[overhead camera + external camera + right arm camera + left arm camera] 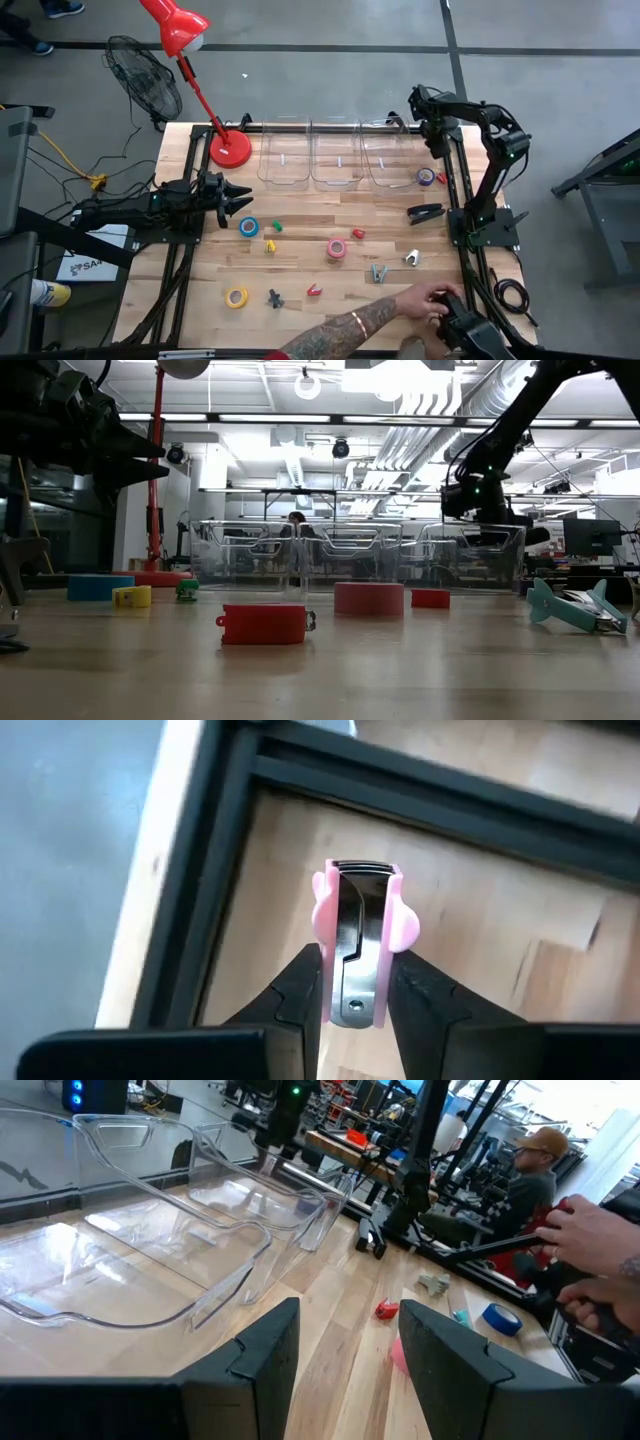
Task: Pick and place Stapler, Stapler remover, tape
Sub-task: Put the pink staple remover into the right transparent bin
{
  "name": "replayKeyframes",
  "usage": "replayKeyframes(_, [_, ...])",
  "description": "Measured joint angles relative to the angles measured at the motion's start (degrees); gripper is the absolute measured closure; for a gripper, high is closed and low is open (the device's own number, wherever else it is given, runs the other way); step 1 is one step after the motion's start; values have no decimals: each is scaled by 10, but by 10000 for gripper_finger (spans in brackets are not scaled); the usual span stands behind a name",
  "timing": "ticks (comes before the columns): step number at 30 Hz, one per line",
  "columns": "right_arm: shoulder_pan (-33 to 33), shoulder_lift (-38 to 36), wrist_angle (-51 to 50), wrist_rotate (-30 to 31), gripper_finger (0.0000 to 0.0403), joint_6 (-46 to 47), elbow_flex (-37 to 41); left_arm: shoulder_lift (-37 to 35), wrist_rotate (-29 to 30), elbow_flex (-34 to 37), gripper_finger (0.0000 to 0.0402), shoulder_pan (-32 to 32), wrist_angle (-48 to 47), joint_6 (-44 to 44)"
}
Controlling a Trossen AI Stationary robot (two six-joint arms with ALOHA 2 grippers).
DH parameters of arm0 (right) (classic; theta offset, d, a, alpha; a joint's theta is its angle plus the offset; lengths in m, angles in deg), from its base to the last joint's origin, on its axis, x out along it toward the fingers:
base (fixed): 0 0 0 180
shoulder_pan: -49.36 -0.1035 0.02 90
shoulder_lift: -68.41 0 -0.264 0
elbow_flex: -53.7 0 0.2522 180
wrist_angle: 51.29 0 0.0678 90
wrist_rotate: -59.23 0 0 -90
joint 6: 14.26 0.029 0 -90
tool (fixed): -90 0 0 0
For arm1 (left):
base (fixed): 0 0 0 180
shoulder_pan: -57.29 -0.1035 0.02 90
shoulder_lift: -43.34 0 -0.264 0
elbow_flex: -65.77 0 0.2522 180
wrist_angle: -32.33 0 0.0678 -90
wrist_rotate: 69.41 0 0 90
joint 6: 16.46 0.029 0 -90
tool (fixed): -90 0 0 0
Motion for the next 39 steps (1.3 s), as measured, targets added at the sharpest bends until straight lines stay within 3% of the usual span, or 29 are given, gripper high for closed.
replayKeyframes(5, [-1, -28, 8, 33, 325, -100, 0, 0, 0, 0, 231, 0, 0, 0])
replayKeyframes(10, [-9, -53, 26, 33, 325, -160, 0, 0, 0, 0, 231, 0, 0, 0])
replayKeyframes(21, [-46, -128, 70, 36, 325, -400, -1, 0, 0, 0, 231, 0, 0, 0])
replayKeyframes(30, [-96, -187, 113, -49, 325, -565, -1, 0, 0, 0, 231, 0, -1, 0])
replayKeyframes(39, [-141, -158, 79, -134, 323, -619, -35, 0, 0, 0, 231, 0, -1, 0])
